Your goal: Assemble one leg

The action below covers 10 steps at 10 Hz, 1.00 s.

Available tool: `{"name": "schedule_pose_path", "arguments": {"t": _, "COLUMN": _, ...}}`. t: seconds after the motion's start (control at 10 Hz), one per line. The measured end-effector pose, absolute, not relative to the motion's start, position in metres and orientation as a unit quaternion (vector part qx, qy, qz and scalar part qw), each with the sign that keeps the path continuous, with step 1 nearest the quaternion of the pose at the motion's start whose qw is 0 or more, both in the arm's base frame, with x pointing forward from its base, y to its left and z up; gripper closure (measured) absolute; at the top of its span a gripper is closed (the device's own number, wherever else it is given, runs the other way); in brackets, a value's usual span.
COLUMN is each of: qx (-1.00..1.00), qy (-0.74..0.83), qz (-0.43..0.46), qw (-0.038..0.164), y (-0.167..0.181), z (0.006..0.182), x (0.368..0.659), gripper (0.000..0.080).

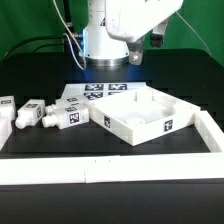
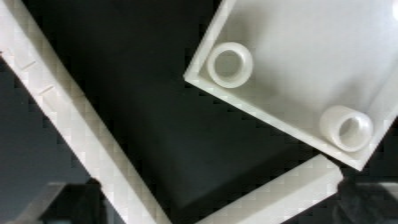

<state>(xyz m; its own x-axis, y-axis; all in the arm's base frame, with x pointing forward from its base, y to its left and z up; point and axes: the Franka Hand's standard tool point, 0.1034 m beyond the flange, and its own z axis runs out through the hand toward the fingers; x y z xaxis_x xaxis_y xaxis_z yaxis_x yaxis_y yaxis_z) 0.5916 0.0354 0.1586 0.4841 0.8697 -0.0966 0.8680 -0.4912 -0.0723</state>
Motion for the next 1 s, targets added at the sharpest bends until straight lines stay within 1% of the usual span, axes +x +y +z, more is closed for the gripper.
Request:
{"name": "schedule_pose_path", "arguments": {"t": 0.6, "qx": -0.864, "qy": -0.500, "qz": 0.061, "qw": 0.009, "y": 0.032, "z": 0.156, "x": 0.590, "gripper": 0.0150}}
{"name": "schedule_pose_path", "arguments": {"t": 0.7, "qx": -0.871, "qy": -0.487, "qz": 0.064, "qw": 0.010, "y": 0.018, "z": 0.146, "x": 0.583, "gripper": 0.0150}}
{"name": "schedule_pose_path", "arguments": {"t": 0.8, "qx": -0.881, "qy": -0.469, "qz": 0.066, "qw": 0.011, "y": 0.008, "z": 0.132, "x": 0.575, "gripper": 0.0150}}
{"name": "schedule_pose_path", "arguments": {"t": 1.0, "qx": -0.901, "qy": -0.432, "qz": 0.042, "qw": 0.003, "y": 0.006, "z": 0.106, "x": 0.564, "gripper": 0.0150}}
